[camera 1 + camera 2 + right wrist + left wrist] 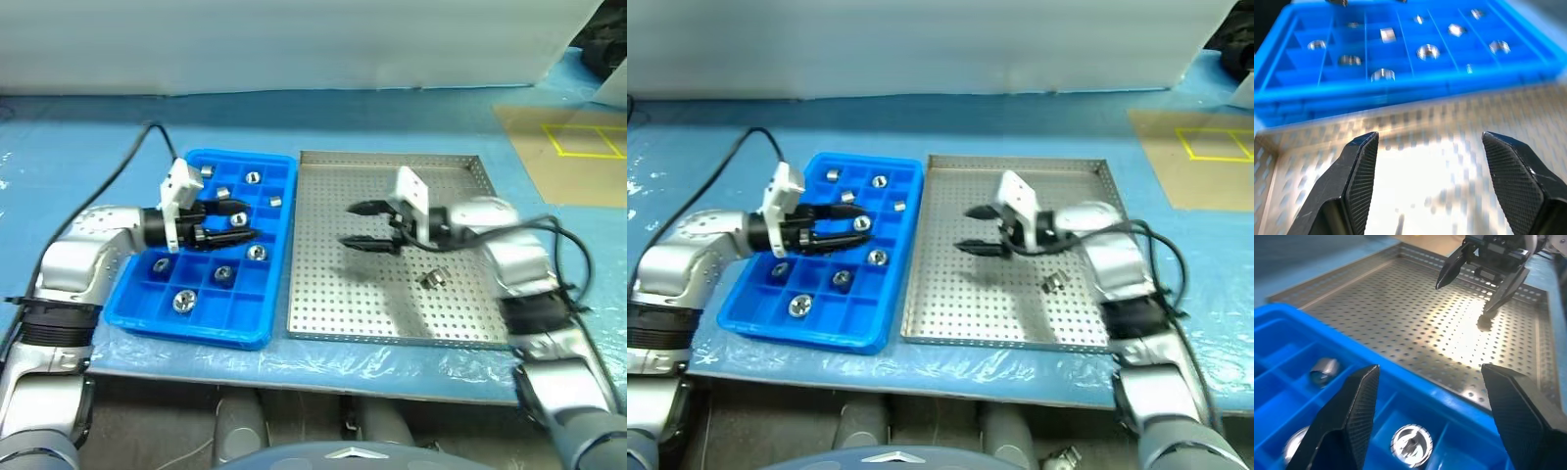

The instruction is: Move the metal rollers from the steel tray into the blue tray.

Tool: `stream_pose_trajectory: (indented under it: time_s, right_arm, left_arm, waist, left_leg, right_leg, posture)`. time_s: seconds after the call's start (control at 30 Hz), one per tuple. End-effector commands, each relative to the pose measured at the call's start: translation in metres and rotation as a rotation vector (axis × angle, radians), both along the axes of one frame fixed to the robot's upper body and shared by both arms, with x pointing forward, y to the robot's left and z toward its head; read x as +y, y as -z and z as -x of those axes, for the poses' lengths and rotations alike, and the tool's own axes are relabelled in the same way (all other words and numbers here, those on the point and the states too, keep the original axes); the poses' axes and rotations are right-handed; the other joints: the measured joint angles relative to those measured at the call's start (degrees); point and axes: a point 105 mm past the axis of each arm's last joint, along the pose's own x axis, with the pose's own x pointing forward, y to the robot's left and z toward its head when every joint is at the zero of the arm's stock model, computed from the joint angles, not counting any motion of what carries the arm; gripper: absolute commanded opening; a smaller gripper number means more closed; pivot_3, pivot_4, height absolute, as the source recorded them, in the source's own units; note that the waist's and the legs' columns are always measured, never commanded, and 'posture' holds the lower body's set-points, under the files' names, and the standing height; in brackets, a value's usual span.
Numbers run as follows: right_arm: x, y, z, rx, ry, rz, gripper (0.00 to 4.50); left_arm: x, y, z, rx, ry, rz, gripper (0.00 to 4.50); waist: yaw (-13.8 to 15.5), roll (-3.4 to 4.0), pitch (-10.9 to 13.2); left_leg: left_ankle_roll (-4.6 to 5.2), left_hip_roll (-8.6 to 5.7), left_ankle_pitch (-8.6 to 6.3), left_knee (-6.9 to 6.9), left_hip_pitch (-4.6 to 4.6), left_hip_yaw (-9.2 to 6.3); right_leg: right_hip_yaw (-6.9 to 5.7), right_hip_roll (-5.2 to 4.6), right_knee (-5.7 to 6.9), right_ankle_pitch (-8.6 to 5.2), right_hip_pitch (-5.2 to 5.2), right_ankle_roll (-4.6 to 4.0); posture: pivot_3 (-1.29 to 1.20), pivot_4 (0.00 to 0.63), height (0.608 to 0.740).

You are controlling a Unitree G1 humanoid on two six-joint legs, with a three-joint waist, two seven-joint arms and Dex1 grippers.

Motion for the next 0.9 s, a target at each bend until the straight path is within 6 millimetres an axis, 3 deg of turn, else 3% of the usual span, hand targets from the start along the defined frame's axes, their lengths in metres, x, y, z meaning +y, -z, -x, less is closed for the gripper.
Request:
stream_pose_trajectory:
  time_s: [0.03, 0.17, 0.33, 0.53, 0.9]
  right_arm:
    - [-0.017, -0.013, 0.020, -0.047, 0.078, 0.002, 3.46]
    - [-0.044, 0.008, 0.030, -0.026, 0.226, 0.067, 3.46]
    - [-0.043, 0.023, 0.036, 0.018, 0.310, 0.015, 3.46]
    - [-0.062, 0.037, 0.024, -0.036, 0.411, 0.081, 3.46]
    - [-0.091, 0.077, 0.013, 0.062, 0.536, 0.080, 3.46]
  left_arm:
    - [-0.021, -0.005, 0.007, -0.032, 0.103, 0.014, 3.52]
    - [-0.042, 0.001, 0.009, -0.007, 0.203, 0.024, 3.52]
    - [-0.053, 0.004, 0.004, -0.004, 0.259, 0.024, 3.52]
    - [-0.054, 0.002, 0.002, -0.012, 0.279, 0.017, 3.52]
    - [-0.048, 0.003, 0.005, -0.022, 0.261, 0.010, 3.52]
  waist:
    - [-0.9, 0.00, 0.0]
    - [-1.9, 0.00, 0.0]
    - [-3.7, 0.00, 0.0]
    - [-4.2, 0.02, 0.0]
    - [-3.9, 0.03, 0.0]
  left_leg:
    - [0.00, 0.00, 0.00, 0.00, 0.03, 0.02]
    - [0.02, -0.01, -0.01, 0.05, 0.32, 0.19]
    - [0.24, -0.12, -0.14, 0.15, 0.44, 0.40]
    - [0.39, -0.17, -0.23, 0.25, 0.40, 0.51]
    - [0.69, -0.20, -0.40, 0.19, 0.18, 0.64]
  right_leg:
    - [0.02, 0.00, 0.02, 0.00, 0.00, 0.00]
    - [0.25, 0.02, 0.03, -0.02, 0.14, 0.05]
    - [0.53, 0.01, 0.04, 0.00, 0.16, 0.34]
    - [0.53, 0.01, 0.00, 0.05, 0.13, 0.26]
    - [0.52, -0.02, -0.52, 0.06, 0.18, 0.25]
  posture:
    - [-0.27, 0.150, 0.740]
    - [-0.33, 0.150, 0.740]
    - [-0.38, 0.150, 0.740]
    - [-0.39, 0.150, 0.740]
    - [-0.34, 0.150, 0.740]
